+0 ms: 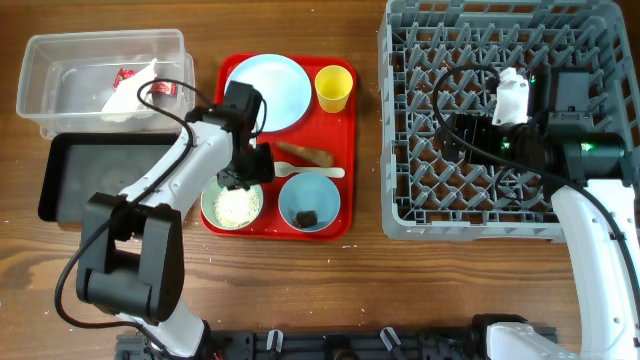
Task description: Sort waste into correct bins and load items into the dishwasher rack
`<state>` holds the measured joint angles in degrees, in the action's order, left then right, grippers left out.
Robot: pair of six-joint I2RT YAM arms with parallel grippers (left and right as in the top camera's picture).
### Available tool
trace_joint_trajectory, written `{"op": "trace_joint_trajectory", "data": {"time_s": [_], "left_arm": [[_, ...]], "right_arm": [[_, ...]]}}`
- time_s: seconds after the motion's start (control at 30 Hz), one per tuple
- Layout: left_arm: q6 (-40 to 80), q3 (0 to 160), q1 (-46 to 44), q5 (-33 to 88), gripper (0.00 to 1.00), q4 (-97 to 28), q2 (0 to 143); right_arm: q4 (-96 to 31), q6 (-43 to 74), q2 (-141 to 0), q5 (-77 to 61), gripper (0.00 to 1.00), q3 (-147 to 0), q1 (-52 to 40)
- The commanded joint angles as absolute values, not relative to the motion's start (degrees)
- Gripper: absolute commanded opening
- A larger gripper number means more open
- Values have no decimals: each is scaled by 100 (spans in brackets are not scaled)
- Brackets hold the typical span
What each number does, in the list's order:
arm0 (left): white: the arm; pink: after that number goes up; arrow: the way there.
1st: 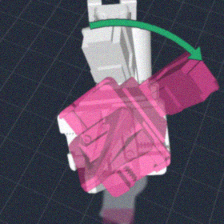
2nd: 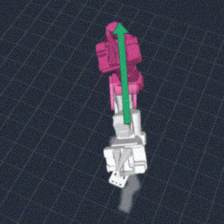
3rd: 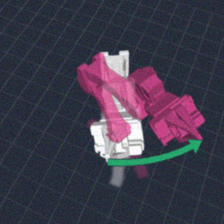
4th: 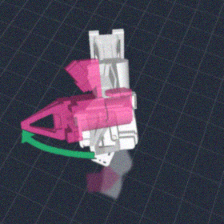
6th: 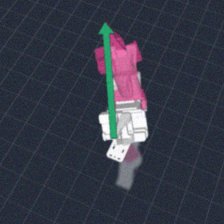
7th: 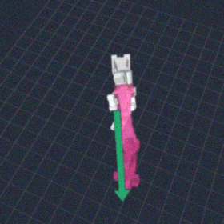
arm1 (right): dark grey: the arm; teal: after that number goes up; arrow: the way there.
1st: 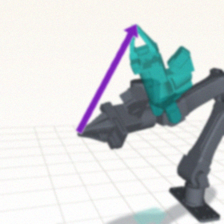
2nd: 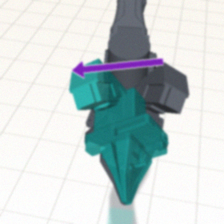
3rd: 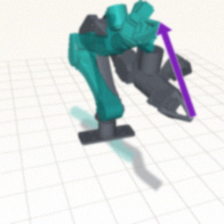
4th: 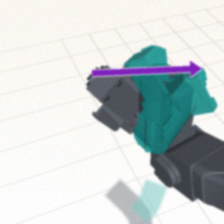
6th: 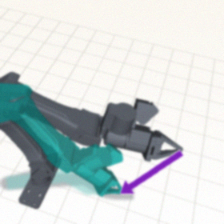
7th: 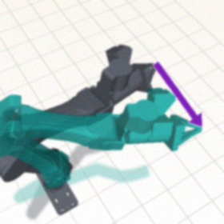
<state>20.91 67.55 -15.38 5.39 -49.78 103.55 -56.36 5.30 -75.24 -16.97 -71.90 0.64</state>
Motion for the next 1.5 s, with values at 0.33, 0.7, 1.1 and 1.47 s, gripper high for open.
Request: {"op": "trace_joint_trajectory", "data": {"time_s": [0.33,0.7,1.1,1.47], "left_arm": [[2613,7137,-1498,860,4,-5109,10315],[189,8910,1155,3581,4,-7666,10309],[-1632,8530,4348,7059,4,-7352,11441],[-478,8530,4427,9037,4,-7164,12302]], "right_arm": [[-5649,491,-7566,-1789,100,-7264,67],[-5625,491,-7566,-1791,100,-7264,67],[-5577,510,-7566,-1791,100,-7264,67],[-5577,506,-7566,-1789,99,-7264,67]]}}
